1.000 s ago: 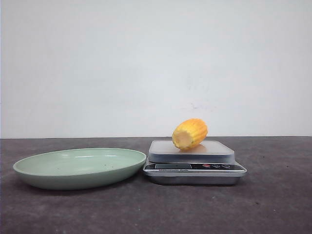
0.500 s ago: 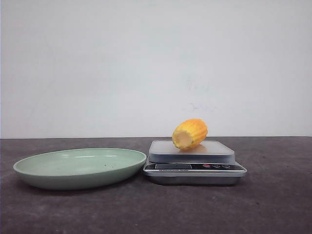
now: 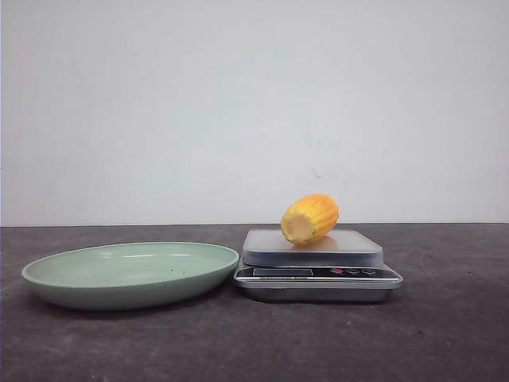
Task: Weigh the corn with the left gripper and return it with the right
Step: 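Open the left gripper to release the corn onto the scale, withdraw, then lower the right gripper over the corn on the scale and grasp it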
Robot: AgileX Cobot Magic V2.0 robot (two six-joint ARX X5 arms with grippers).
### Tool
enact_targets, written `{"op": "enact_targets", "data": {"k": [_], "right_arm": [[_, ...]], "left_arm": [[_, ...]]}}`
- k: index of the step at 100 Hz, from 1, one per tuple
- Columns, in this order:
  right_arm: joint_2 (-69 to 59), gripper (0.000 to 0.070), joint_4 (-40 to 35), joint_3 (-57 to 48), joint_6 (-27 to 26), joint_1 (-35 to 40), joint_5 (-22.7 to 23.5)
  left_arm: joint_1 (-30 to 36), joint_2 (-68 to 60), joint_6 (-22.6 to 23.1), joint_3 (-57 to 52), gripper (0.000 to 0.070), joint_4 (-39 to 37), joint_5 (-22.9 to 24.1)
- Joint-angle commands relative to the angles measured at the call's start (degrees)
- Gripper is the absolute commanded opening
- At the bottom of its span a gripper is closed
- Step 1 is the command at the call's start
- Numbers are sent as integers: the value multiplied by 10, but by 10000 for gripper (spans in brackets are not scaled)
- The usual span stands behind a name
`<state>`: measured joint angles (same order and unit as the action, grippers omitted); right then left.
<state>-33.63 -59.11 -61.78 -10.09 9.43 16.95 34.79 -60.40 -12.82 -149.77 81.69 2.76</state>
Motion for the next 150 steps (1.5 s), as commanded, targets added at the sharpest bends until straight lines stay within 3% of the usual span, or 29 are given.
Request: {"op": "enact_targets", "data": {"k": [1, 22, 33, 41, 54, 82, 95, 112, 150], "right_arm": [[-3, 682, 33, -10, 9, 2, 41], [-12, 678, 172, -10, -27, 2, 114], [-36, 571, 253, -10, -30, 3, 138], [-68, 554, 297, -10, -38, 10, 142], [-143, 555, 331, -10, -49, 41, 108], [-364, 563, 338, -14, -68, 150, -52], [-452, 563, 339, -21, -125, 186, -76], [-520, 563, 338, -21, -155, 205, -82], [-547, 563, 360, -21, -223, 216, -96]], "left_arm": [[4, 52, 4, 66, 3, 32, 36], [4, 217, -10, 252, 3, 32, 58], [4, 271, -19, 310, 3, 32, 58], [4, 295, -18, 338, 3, 32, 58], [5, 306, -15, 358, 3, 32, 66], [5, 306, -9, 375, 3, 32, 56], [5, 306, -9, 379, 3, 32, 46], [5, 306, -9, 385, 2, 32, 46], [5, 306, -8, 388, 2, 32, 31]]}}
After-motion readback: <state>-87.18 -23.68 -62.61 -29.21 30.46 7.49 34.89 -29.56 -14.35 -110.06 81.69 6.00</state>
